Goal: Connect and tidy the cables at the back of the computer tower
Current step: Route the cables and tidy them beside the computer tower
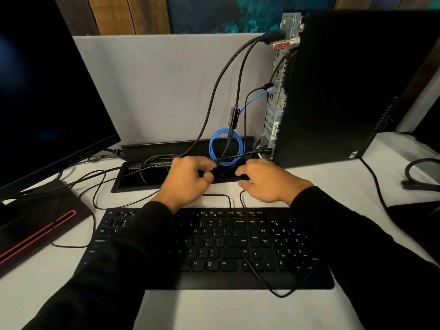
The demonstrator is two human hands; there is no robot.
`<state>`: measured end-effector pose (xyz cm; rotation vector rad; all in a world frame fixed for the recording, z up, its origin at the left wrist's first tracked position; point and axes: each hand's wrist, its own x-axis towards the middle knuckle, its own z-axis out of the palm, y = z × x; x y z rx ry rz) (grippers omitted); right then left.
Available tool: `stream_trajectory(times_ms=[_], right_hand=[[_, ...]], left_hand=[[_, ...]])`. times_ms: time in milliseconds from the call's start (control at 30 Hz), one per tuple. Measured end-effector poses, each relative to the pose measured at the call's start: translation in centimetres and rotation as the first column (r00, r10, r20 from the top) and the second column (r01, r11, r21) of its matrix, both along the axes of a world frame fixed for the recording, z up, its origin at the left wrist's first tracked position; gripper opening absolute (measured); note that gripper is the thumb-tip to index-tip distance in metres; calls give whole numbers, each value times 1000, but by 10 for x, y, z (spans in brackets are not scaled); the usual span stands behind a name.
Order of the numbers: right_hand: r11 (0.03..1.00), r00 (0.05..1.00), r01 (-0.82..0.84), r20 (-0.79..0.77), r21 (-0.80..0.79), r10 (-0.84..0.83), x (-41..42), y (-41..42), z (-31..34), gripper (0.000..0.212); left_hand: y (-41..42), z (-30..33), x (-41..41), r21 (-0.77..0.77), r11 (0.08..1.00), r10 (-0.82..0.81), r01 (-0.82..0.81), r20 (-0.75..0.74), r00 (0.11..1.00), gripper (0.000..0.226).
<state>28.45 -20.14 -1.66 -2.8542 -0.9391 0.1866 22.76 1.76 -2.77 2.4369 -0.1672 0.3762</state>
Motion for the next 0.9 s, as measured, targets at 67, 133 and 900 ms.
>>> stream_trajectory(times_ms=[67, 133, 900], right_hand=[[1000, 1000, 12, -5, 23, -12, -11, -3, 2, 31], [996, 1000, 28, -5, 81, -27, -24, -3, 1, 29], [826, 978, -59, 198, 560, -65, -64, 44, 3, 15]], left_hand=[[20, -1, -10, 51, 992, 117, -119, 38, 992, 29], [43, -6, -20, 210, 936, 296, -283, -31, 955, 35], [48, -20, -77, -118, 969, 247, -217, 428, 870, 14]])
